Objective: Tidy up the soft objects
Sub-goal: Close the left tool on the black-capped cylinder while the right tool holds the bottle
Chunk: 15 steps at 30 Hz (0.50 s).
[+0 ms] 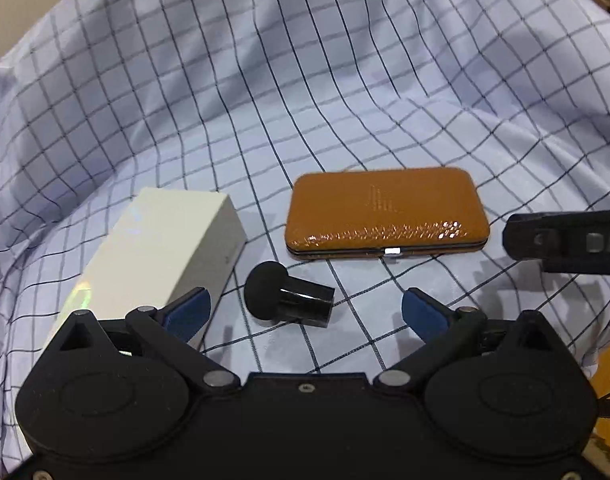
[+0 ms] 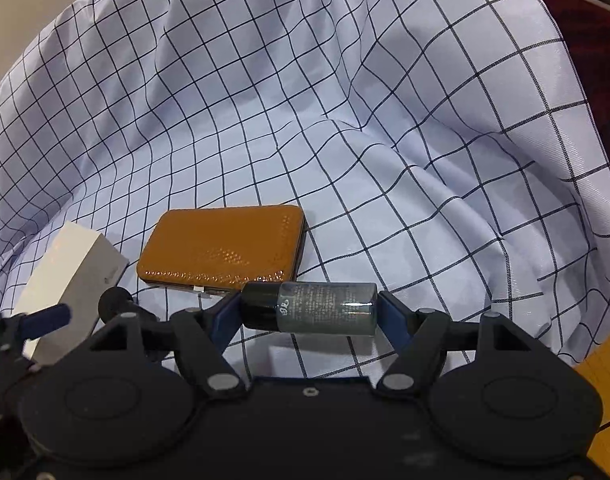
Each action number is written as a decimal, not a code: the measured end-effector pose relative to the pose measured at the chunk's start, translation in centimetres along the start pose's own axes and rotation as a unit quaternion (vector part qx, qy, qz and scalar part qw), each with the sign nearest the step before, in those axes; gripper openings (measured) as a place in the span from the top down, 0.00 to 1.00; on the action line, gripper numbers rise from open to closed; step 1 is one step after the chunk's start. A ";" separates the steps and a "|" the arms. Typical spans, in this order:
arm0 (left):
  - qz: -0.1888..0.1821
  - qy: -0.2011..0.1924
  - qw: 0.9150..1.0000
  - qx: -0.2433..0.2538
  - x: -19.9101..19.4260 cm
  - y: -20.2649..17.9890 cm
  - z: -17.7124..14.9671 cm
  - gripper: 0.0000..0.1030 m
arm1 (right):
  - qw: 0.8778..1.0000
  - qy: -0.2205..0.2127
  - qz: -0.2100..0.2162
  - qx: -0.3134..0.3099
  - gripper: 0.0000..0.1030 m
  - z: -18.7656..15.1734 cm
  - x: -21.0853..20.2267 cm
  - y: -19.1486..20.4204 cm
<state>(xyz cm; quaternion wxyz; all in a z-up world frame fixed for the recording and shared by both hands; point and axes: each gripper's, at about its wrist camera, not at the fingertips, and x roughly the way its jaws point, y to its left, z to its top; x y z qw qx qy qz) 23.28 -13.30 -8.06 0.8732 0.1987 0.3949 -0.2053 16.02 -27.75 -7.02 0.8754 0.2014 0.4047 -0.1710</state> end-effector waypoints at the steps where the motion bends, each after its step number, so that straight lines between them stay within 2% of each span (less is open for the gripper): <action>1: -0.003 0.006 1.000 0.001 0.4 0.1 0.0 0.04 | 1.000 0.001 0.002 0.000 0.31 0.0 0.0 0.0; 8: -0.022 0.020 0.999 -0.010 2.1 0.7 0.3 0.05 | 1.000 0.004 0.015 -0.009 0.31 -0.2 0.0 0.1; 11: -0.036 0.017 0.999 -0.017 2.5 0.9 0.6 0.16 | 1.000 0.006 0.018 -0.011 0.31 -0.2 0.1 0.1; 15: -0.046 0.013 0.998 -0.026 2.9 1.3 0.5 0.19 | 1.000 0.008 0.021 -0.011 0.31 -0.2 0.0 0.0</action>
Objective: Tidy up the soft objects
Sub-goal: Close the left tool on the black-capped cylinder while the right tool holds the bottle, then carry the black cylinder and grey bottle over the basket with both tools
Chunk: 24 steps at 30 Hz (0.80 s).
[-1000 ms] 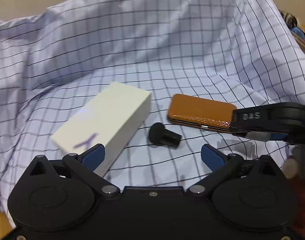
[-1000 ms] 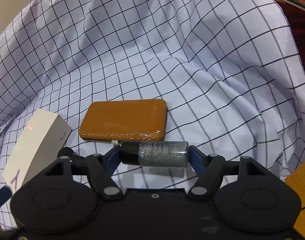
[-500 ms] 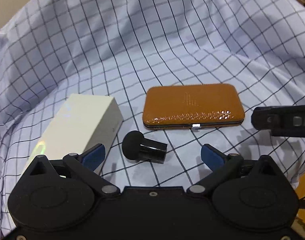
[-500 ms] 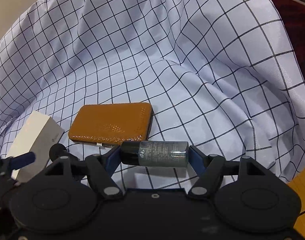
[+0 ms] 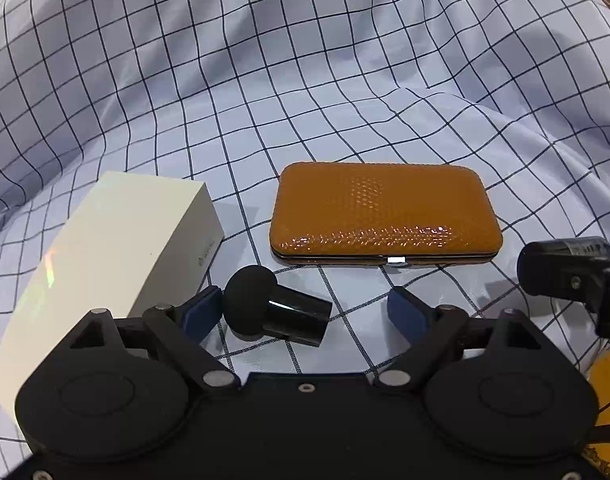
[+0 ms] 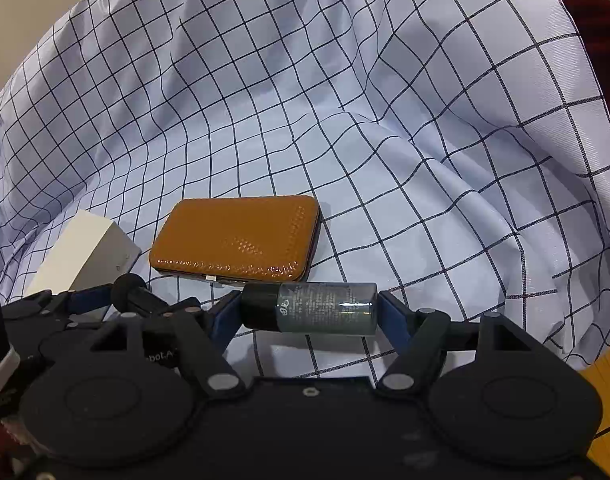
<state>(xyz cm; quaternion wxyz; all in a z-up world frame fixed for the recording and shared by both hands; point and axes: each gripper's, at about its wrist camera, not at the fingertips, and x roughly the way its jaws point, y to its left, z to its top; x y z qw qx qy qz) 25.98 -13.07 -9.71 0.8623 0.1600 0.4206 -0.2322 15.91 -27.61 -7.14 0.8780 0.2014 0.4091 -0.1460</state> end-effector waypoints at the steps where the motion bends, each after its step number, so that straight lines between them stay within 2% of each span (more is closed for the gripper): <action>1: -0.002 -0.001 1.000 -0.002 0.0 0.2 -0.1 0.21 | 1.000 0.000 0.000 -0.001 0.31 0.0 0.0 0.0; 3: 0.003 -0.005 1.000 -0.006 -0.1 0.5 -0.1 0.35 | 1.000 0.002 -0.001 -0.003 0.31 -0.1 0.1 0.1; 7: 0.008 -0.008 1.000 -0.020 -0.2 1.3 0.0 0.47 | 1.000 0.006 0.001 -0.004 0.31 -0.3 0.1 0.3; 15: -0.009 -0.014 0.998 -0.057 -1.7 1.9 -0.1 0.47 | 1.000 0.002 -0.002 -0.015 0.31 -0.8 -0.9 0.9; 24: 0.004 -0.078 0.994 -0.072 -10.0 1.6 -0.5 0.47 | 0.999 -0.013 0.009 -0.030 0.31 -1.6 -5.1 1.7</action>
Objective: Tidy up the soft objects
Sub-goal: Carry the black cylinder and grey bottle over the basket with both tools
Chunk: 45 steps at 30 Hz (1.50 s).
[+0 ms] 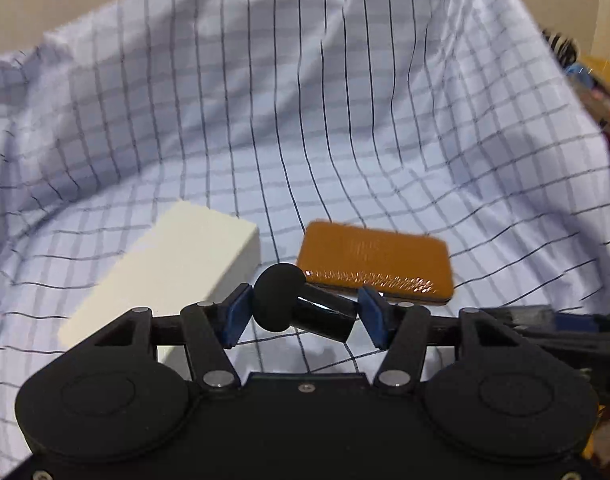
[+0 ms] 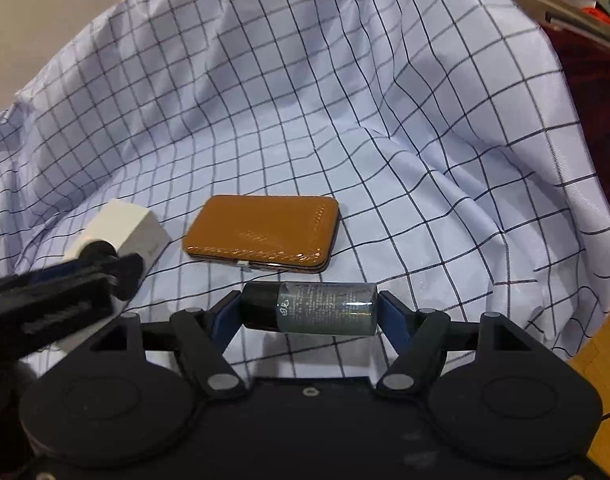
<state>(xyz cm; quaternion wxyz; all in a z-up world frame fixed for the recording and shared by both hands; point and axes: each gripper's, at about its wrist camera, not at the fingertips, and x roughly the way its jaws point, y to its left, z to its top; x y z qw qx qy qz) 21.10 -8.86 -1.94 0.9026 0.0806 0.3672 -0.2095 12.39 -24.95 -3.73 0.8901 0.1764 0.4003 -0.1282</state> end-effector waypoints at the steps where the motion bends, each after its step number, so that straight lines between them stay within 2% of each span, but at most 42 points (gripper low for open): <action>1: 0.003 -0.009 1.000 0.000 -1.2 0.0 0.0 0.47 | 1.000 -0.003 0.002 -0.002 0.31 -0.2 -0.7 0.1; 11: 0.071 -0.065 0.995 -0.015 -12.1 0.2 -2.1 0.47 | 0.998 -0.039 0.031 -0.035 0.31 -3.6 -7.6 1.0; 17: 0.105 -0.068 0.991 -0.047 -16.5 0.7 -5.1 0.47 | 0.996 -0.058 0.050 -0.053 0.31 -6.2 -11.4 1.2; 21: 0.117 -0.059 0.989 -0.072 -18.0 0.9 -7.2 0.47 | 0.994 -0.064 0.058 -0.060 0.31 -7.7 -13.0 1.0; 25: 0.112 -0.043 0.988 -0.096 -18.6 0.6 -9.5 0.47 | 0.993 -0.072 0.061 -0.066 0.31 -8.9 -14.3 0.4; 32: 0.071 -0.012 0.988 -0.134 -18.9 -0.7 -12.5 0.47 | 0.992 -0.084 0.067 -0.062 0.31 -10.6 -16.3 -0.7; 45: 0.042 0.029 0.989 -0.140 -17.7 -2.8 -15.4 0.47 | 0.995 -0.060 0.050 -0.067 0.31 -12.6 -15.5 -1.7</action>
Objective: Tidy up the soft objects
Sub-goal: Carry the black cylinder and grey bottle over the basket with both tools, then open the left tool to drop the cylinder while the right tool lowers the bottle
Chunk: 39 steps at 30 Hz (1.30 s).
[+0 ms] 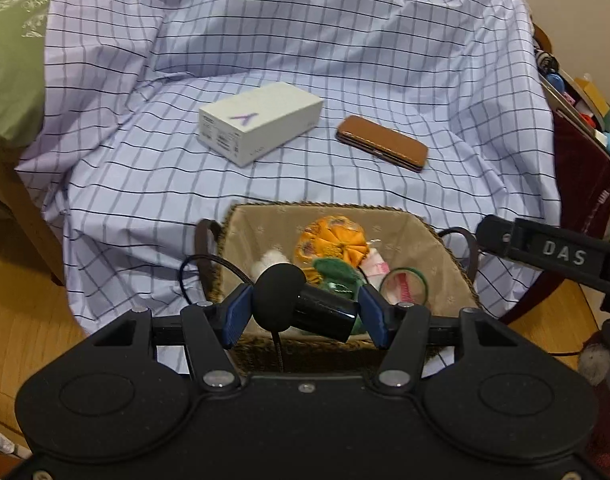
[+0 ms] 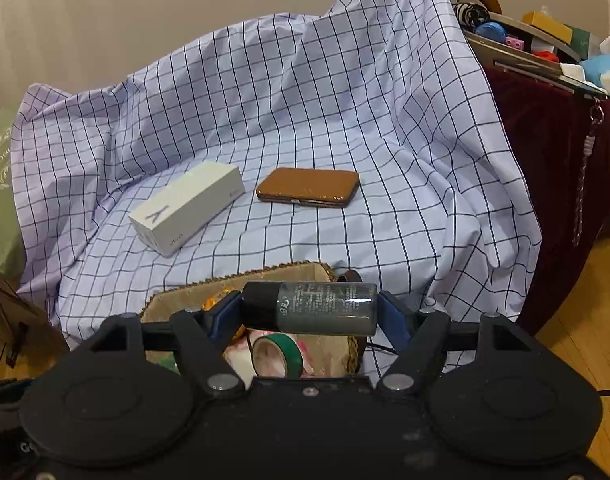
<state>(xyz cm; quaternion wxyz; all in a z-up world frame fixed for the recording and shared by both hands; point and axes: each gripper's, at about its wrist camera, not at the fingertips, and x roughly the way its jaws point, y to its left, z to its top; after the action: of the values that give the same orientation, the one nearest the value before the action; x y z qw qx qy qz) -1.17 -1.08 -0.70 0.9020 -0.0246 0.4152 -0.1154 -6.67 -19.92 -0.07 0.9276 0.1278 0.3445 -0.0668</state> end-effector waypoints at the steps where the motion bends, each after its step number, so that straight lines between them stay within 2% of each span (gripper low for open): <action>1: -0.003 -0.001 1.000 0.001 0.0 -0.1 0.0 0.47 | 1.000 0.002 -0.002 0.001 0.31 -0.1 0.1 0.0; 7: -0.007 -0.012 1.000 0.004 0.6 -0.5 0.2 0.47 | 1.000 0.007 -0.008 0.002 0.31 -0.1 0.5 -0.2; 14: 0.008 -0.009 1.000 -0.007 1.5 -0.1 0.5 0.46 | 1.000 0.017 -0.010 -0.006 0.31 -0.4 1.1 0.1; 16: 0.009 -0.010 1.000 -0.007 1.6 -0.1 0.7 0.44 | 1.000 0.018 -0.010 -0.008 0.31 -0.5 1.2 0.1; 18: 0.010 -0.017 1.000 -0.010 1.5 0.0 1.0 0.34 | 1.000 0.018 -0.010 -0.009 0.31 -0.5 1.2 0.2; 27: 0.013 -0.034 0.999 -0.015 0.6 0.1 1.9 0.33 | 1.000 0.020 -0.010 -0.006 0.31 -0.5 1.3 -0.1; 31: 0.032 -0.055 0.998 -0.017 -0.8 0.6 2.0 0.32 | 1.000 0.022 -0.009 -0.007 0.31 -0.5 1.5 -0.1; 34: 0.052 -0.076 0.996 -0.017 -2.2 1.3 2.3 0.26 | 1.000 0.025 -0.008 -0.009 0.31 -0.6 1.6 -0.1; 39: 0.091 -0.098 0.991 -0.012 -3.3 2.2 2.4 0.25 | 0.999 0.029 -0.005 -0.017 0.31 -0.7 1.8 0.2</action>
<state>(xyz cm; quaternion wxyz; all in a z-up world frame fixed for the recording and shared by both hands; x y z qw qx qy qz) -1.05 1.70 3.02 0.9447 -0.0090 0.3269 -0.0247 -5.74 -19.59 -1.72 0.9188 0.1127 0.3733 -0.0616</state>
